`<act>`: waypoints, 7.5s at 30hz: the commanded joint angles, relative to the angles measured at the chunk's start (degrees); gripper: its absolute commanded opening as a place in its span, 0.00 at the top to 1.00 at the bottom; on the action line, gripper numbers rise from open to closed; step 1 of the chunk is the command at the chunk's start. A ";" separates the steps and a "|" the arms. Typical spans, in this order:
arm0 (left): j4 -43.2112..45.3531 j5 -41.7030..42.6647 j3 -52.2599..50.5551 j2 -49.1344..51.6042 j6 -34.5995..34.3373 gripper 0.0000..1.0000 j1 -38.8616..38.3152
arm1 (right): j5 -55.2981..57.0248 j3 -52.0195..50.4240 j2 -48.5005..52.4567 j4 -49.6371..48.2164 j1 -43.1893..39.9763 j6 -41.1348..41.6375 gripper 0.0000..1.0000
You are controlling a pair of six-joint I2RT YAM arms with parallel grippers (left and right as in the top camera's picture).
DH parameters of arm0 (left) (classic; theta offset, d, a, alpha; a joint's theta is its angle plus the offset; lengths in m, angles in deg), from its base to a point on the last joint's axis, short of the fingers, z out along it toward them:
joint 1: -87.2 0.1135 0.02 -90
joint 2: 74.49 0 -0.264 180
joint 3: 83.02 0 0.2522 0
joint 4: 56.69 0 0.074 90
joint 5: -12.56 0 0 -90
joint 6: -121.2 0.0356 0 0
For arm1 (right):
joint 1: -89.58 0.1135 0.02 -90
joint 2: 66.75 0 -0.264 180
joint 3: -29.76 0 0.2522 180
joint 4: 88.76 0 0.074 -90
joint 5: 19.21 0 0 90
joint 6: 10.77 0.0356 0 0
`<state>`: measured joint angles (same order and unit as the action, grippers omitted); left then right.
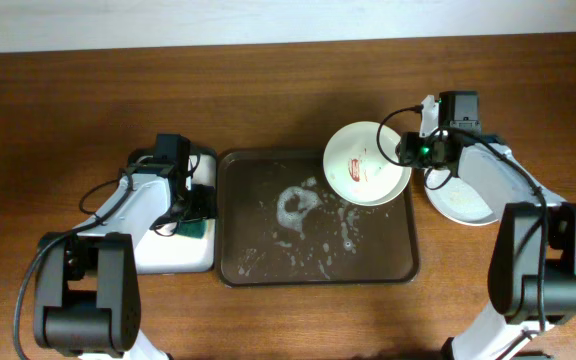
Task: Clean dirty plates on tray and stack at the side
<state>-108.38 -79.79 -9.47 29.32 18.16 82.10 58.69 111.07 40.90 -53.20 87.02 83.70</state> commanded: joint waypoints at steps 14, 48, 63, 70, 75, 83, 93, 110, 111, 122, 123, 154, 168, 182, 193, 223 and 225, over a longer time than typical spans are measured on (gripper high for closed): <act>-0.09 1.33 -1.18 1.16 -0.13 0.07 -0.50 | -18.10 -0.04 1.90 19.45 3.93 7.41 0.96; -0.68 1.55 -0.59 0.81 -0.13 1.00 -0.46 | -3.69 -0.15 2.40 14.16 16.06 12.98 0.96; -0.17 -7.89 5.81 -16.57 3.04 1.00 -0.46 | -3.69 -0.15 2.40 14.40 16.06 12.98 0.96; 0.68 -14.19 5.79 -17.62 -0.50 1.00 -1.01 | -3.69 -0.15 2.40 14.43 16.06 12.98 0.96; 1.01 -23.87 5.79 -21.11 -3.23 1.00 -4.48 | -3.69 -0.15 2.40 14.40 16.06 12.98 0.96; 1.46 -26.67 5.79 -23.34 -4.31 1.00 -6.10 | -3.69 -0.15 2.40 14.40 16.06 12.98 0.96; 1.90 -26.67 5.79 -23.34 -4.31 1.00 -6.10 | -3.69 -0.15 2.40 14.38 16.06 12.98 0.96; 2.89 -21.42 3.98 -20.24 -6.78 1.00 -6.10 | -3.69 -0.15 2.40 14.43 16.06 12.98 0.96; 2.99 -19.08 3.06 -18.53 -6.93 1.00 -6.10 | -3.69 -0.15 2.40 14.43 16.06 12.98 0.96; 1.68 -2.91 2.84 -9.97 -6.64 1.00 -5.92 | -3.69 -0.15 2.40 14.82 16.06 12.96 0.96; 1.68 -2.49 2.84 -9.97 -6.62 1.00 -5.95 | -3.69 -0.15 2.40 14.82 16.06 12.96 0.96; 21.38 15.85 2.82 7.37 -29.14 1.00 -25.29 | -3.69 -0.15 2.40 17.00 22.80 13.00 0.96; 11.10 6.58 6.25 -2.14 -14.60 1.00 -21.81 | -3.69 -0.15 2.40 17.22 22.80 13.00 0.96; 20.98 14.47 6.10 12.35 -22.08 0.94 -25.27 | -3.72 -0.15 2.40 17.22 22.80 13.00 0.96; 14.27 -1.25 6.19 11.32 -22.10 1.00 -21.94 | -3.69 -0.15 2.40 17.44 22.80 12.98 0.96; -0.37 -4.94 6.16 6.03 -21.24 1.00 -23.47 | -3.67 -0.15 2.40 17.90 22.80 12.98 0.96; -2.32 -4.85 6.19 3.58 -21.22 1.00 -23.47 | -3.69 -0.15 2.40 17.90 22.80 13.00 0.96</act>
<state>-107.38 -82.43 -1.07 35.00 -2.86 57.88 54.03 111.18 42.56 -35.76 109.55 97.01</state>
